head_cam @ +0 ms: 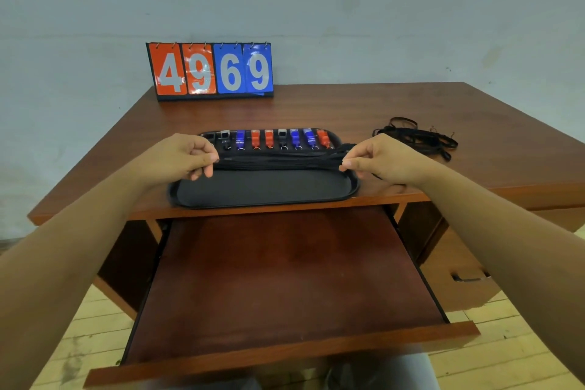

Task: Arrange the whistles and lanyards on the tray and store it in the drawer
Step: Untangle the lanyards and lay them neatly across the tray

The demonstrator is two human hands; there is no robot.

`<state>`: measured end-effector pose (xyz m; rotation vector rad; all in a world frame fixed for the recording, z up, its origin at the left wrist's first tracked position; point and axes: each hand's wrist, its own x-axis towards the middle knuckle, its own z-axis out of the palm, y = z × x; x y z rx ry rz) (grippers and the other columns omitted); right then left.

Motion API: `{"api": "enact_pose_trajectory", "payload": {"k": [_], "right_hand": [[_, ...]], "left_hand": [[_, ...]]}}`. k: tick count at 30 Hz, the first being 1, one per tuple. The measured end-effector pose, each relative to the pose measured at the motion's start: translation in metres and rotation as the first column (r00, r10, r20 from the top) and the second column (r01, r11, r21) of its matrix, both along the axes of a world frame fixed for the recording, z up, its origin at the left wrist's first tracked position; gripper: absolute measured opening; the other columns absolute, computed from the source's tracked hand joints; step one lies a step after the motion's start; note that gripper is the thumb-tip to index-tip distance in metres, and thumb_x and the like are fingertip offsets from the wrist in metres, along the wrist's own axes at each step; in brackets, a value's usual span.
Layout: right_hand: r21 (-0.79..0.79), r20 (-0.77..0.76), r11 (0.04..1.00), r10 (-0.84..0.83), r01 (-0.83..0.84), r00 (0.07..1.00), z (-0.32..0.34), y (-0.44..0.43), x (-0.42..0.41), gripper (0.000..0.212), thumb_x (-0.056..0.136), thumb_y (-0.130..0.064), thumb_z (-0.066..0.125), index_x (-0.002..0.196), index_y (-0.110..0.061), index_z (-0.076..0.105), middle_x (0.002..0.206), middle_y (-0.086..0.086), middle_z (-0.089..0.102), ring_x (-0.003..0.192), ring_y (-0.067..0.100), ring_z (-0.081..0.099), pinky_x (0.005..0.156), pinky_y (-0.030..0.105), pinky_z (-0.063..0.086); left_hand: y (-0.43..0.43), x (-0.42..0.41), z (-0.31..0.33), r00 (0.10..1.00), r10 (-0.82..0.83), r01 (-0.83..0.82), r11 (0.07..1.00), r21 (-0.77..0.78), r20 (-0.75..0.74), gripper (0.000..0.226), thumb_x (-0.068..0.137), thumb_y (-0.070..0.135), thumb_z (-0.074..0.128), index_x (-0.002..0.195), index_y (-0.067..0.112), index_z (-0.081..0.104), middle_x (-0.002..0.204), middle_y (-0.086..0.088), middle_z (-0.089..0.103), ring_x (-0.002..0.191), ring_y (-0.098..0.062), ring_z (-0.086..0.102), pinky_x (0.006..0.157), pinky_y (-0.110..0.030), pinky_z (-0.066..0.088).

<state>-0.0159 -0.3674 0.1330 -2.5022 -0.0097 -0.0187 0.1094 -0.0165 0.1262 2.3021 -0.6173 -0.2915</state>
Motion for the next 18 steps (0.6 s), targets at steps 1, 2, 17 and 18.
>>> {"api": "enact_pose_trajectory", "payload": {"k": [1,2,17,18], "right_hand": [[-0.008,0.000,1.000,-0.005,0.005,1.000,-0.001,0.000,0.002,0.014,0.096,-0.032,0.065,0.086,-0.032,0.074,0.081,-0.004,0.074,0.058,-0.014,0.059,0.068,0.017,0.040],[-0.016,-0.006,1.000,-0.012,0.012,1.000,-0.002,0.001,0.004,0.012,0.096,-0.031,0.066,0.088,-0.030,0.075,0.078,-0.005,0.072,0.056,-0.014,0.058,0.066,0.017,0.039],[-0.030,0.033,0.988,-0.149,0.150,0.988,-0.029,-0.022,0.012,0.023,0.094,-0.026,0.069,0.090,-0.005,0.077,0.090,-0.019,0.068,0.091,0.000,0.062,0.096,0.029,0.040],[-0.030,0.039,0.987,-0.156,0.157,0.987,-0.031,-0.024,0.012,0.020,0.094,-0.024,0.069,0.090,-0.006,0.077,0.094,-0.017,0.067,0.096,0.004,0.060,0.099,0.030,0.039]], "left_hand": [[0.004,0.001,-0.002,0.999,0.018,-0.019,0.999,0.027,0.040,0.019,0.100,0.026,0.054,0.092,0.016,0.068,0.068,-0.001,0.070,0.057,-0.011,0.054,0.069,-0.029,0.047],[0.007,0.001,-0.004,0.996,0.035,-0.039,0.998,0.052,0.080,0.021,0.099,0.029,0.055,0.089,0.017,0.068,0.064,-0.001,0.068,0.056,-0.011,0.054,0.069,-0.029,0.047],[0.036,0.031,-0.033,0.930,0.128,-0.229,0.934,0.273,0.344,0.012,0.096,0.030,0.060,0.092,0.022,0.068,0.091,0.005,0.064,0.087,-0.012,0.057,0.077,-0.028,0.041],[0.037,0.034,-0.035,0.930,0.121,-0.228,0.930,0.287,0.348,0.011,0.095,0.029,0.061,0.092,0.021,0.068,0.092,0.004,0.064,0.085,-0.012,0.057,0.077,-0.028,0.041]]}}
